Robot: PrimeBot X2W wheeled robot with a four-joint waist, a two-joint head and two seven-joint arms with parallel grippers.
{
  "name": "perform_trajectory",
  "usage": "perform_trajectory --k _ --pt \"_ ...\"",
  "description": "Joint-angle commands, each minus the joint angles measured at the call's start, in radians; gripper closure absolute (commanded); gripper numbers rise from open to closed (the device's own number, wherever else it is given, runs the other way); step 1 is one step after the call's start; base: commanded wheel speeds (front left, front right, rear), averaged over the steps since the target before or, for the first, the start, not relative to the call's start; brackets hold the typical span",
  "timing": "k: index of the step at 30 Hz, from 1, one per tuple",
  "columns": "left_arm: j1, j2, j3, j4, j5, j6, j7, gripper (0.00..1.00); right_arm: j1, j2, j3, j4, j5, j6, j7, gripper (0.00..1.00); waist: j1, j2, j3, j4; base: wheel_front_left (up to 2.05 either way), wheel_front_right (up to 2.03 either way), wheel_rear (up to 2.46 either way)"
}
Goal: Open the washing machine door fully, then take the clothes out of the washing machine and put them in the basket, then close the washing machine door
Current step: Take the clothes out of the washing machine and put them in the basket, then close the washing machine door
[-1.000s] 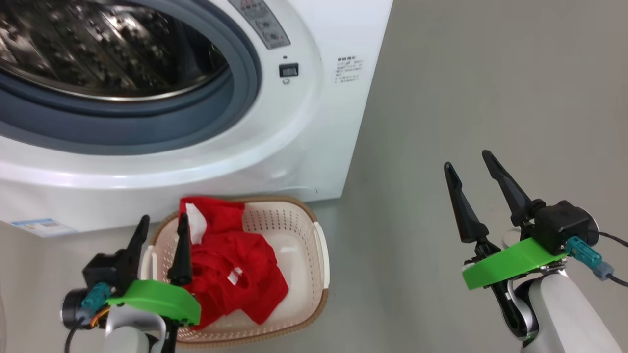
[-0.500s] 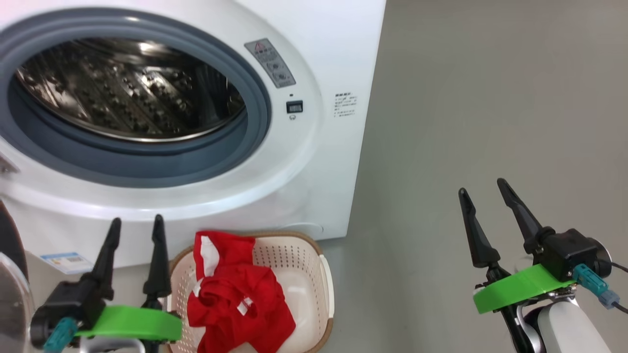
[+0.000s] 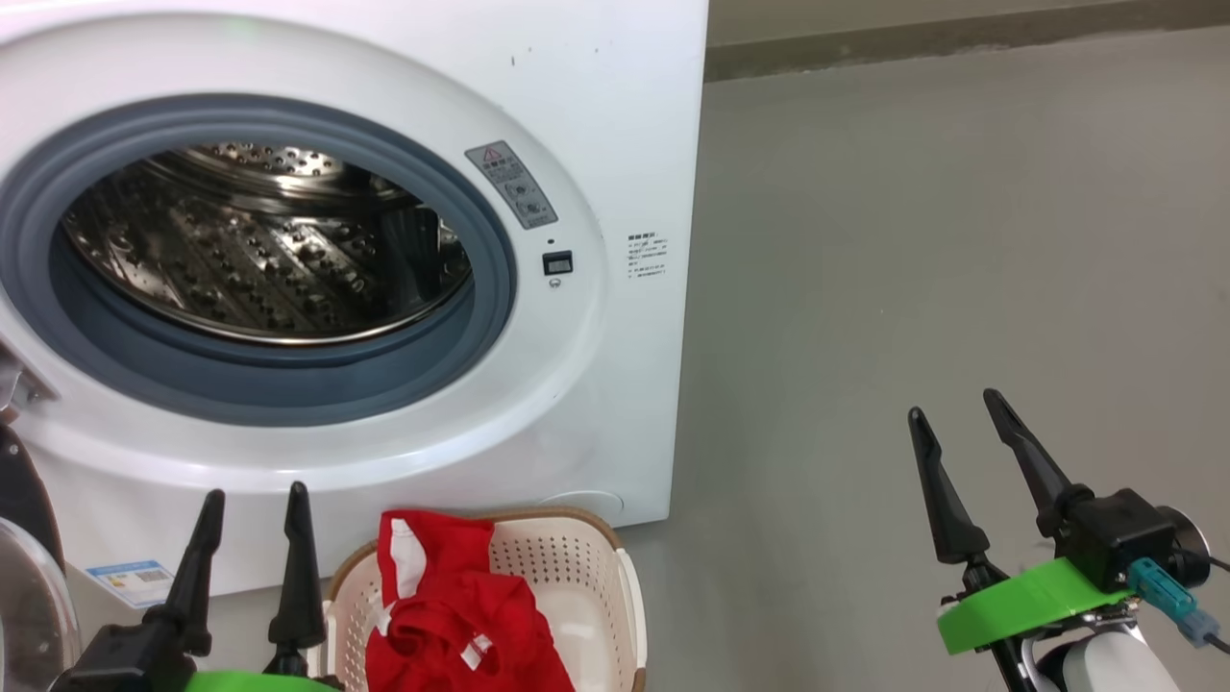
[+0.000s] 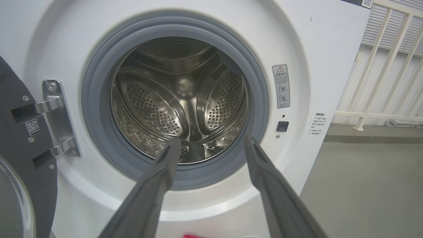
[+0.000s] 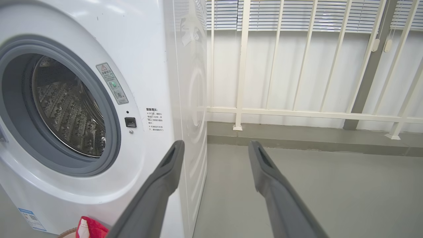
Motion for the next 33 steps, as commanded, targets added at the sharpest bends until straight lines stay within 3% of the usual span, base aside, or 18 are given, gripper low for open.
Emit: perform_trajectory --k 1,20,33 --pt "-0.004 0.011 0.031 -0.036 0.009 -0.001 -0.009 0.0 -0.003 -0.004 0.014 -0.034 -0.008 0.005 -0.006 0.0 0.0 0.0 -0.012 -0.005 0.0 0.0 0.0" --pt "0.037 0.014 0.039 -0.068 0.039 -0.001 -0.009 0.0 0.038 -0.006 0.015 -0.05 -0.01 0.005 -0.006 0.0 0.0 0.0 -0.031 0.003 -0.11 0.11 0.0" --pt "0.049 0.017 0.012 -0.085 0.055 -0.004 -0.009 0.0 0.037 -0.009 0.021 -0.041 -0.004 0.005 -0.006 0.0 0.0 0.0 -0.031 0.004 -1.51 1.51 0.0"
